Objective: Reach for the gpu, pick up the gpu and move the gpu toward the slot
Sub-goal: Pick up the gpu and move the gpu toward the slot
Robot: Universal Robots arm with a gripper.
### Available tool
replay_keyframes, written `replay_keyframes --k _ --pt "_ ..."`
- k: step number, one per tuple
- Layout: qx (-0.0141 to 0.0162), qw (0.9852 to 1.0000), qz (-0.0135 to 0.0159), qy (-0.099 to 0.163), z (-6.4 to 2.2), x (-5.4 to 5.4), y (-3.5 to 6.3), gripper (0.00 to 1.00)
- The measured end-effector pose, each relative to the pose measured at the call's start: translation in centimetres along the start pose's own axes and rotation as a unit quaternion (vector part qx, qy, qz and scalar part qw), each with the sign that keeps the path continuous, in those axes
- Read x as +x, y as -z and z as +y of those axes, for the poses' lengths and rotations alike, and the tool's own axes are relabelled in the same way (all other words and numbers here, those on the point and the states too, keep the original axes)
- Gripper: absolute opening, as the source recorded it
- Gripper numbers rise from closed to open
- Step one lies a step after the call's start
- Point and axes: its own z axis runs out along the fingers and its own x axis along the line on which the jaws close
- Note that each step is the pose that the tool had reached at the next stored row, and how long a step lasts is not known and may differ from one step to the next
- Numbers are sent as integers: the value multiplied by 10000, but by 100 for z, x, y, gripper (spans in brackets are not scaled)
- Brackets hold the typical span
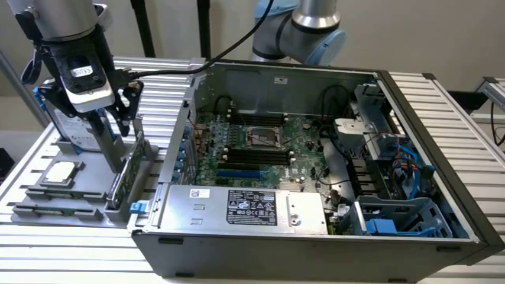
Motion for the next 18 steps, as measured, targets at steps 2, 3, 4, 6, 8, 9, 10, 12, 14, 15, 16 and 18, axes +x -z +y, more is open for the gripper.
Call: replay_keyframes --k 2,3,4,6,8,9,10,12,14,15,16,18 --pt "0 10000 -1 -12 -6 0 -35 48" --pt "0 10000 0 -19 -9 0 -54 48" --pt "1 10000 0 -27 -13 -1 -71 48" --pt "0 10000 -1 -44 -19 -1 -109 48" --pt "0 10000 -2 -60 -27 -1 -145 48" --pt "0 10000 -2 -68 -31 -1 -163 48" --pt "0 10000 -2 -77 -37 -1 -181 48" --pt "0 9999 -2 -103 -55 0 -216 48" --pt "0 9999 -5 -133 -74 0 -252 48" --pt "-1 9999 -6 -148 -84 0 -270 48" --pt "0 9999 -6 -164 -93 0 -288 48" --pt "0 9998 -9 -197 -111 0 -325 48"
